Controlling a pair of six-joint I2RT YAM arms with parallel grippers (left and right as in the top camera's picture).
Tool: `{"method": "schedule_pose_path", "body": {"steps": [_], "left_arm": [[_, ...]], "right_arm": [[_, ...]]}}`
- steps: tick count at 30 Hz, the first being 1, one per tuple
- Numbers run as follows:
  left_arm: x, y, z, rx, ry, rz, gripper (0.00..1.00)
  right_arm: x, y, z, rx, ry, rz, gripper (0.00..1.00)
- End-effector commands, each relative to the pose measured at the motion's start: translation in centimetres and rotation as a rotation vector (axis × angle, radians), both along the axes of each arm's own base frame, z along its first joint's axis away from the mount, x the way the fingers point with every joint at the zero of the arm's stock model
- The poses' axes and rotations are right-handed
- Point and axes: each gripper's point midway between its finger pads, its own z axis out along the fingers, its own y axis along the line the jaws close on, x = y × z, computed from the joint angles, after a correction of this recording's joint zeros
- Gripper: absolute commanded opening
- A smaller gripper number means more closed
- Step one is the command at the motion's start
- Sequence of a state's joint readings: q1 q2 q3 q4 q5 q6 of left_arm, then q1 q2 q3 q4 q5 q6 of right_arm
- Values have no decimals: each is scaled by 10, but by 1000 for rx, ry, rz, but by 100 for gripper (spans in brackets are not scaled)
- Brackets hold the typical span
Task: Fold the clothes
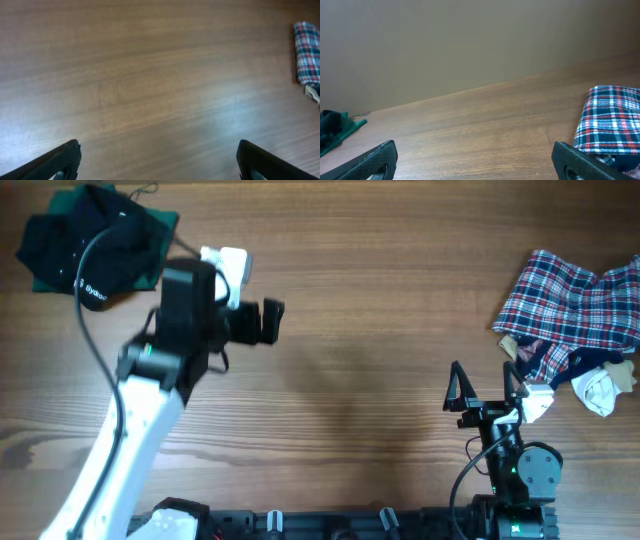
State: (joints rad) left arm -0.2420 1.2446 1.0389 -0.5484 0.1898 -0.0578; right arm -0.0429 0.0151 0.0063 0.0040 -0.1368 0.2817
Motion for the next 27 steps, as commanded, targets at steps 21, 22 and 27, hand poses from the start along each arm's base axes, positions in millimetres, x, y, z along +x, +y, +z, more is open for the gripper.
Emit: {"method": "schedule_pose_path", "body": {"steps": [21,22,27], "left_arm": [[-98,48,-38,-105,-556,91,100],[-98,50,-34,-107,-577,99,100],[-102,64,-16,-109,-674,149,100]], "right_arm": [[0,-2,3,-18,-16,-13,100],[0,-2,3,-18,-16,-13,100],[0,-2,3,-17,-16,-13,100]]}}
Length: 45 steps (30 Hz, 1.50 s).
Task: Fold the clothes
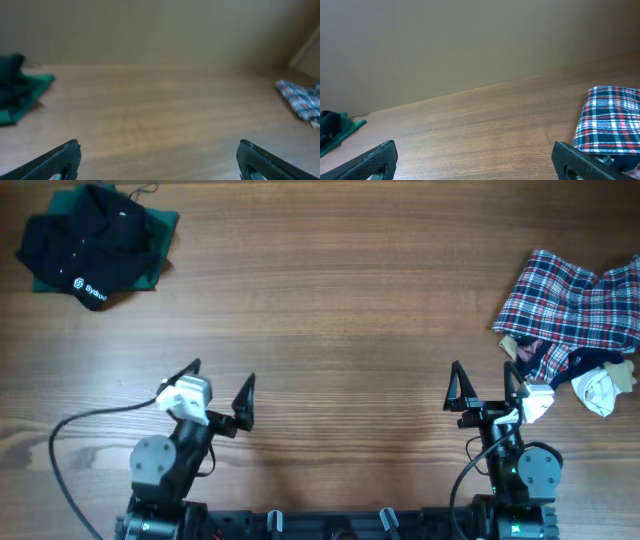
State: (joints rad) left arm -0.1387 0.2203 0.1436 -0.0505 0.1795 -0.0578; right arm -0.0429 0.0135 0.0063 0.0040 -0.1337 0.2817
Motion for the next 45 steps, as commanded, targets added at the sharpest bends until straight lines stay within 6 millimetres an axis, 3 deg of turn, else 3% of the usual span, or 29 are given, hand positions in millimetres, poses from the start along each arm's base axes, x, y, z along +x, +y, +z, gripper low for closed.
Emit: {"method": "schedule_pose_path", "body": {"steps": [1,11,26,33,38,45], "left_arm": [[-2,12,12,-6,-69,51,100],[-8,19,28,-14,-149,65,100],[-7,20,27,-24,-266,74,100],[-3,27,8,-15,-187,109,100],[-3,30,-20,-4,-70,124,100],[-3,30,-20,-4,-70,124,100]], "right_arm": [[0,-2,3,-17,-14,-10,100],[0,-2,2,-17,-13,-10,100],[0,-2,2,-18,-13,-10,100],[0,-2,2,-18,-13,-10,100],[0,-2,3,-18,-14,-10,100],[0,-2,2,-18,-13,-10,100]]}}
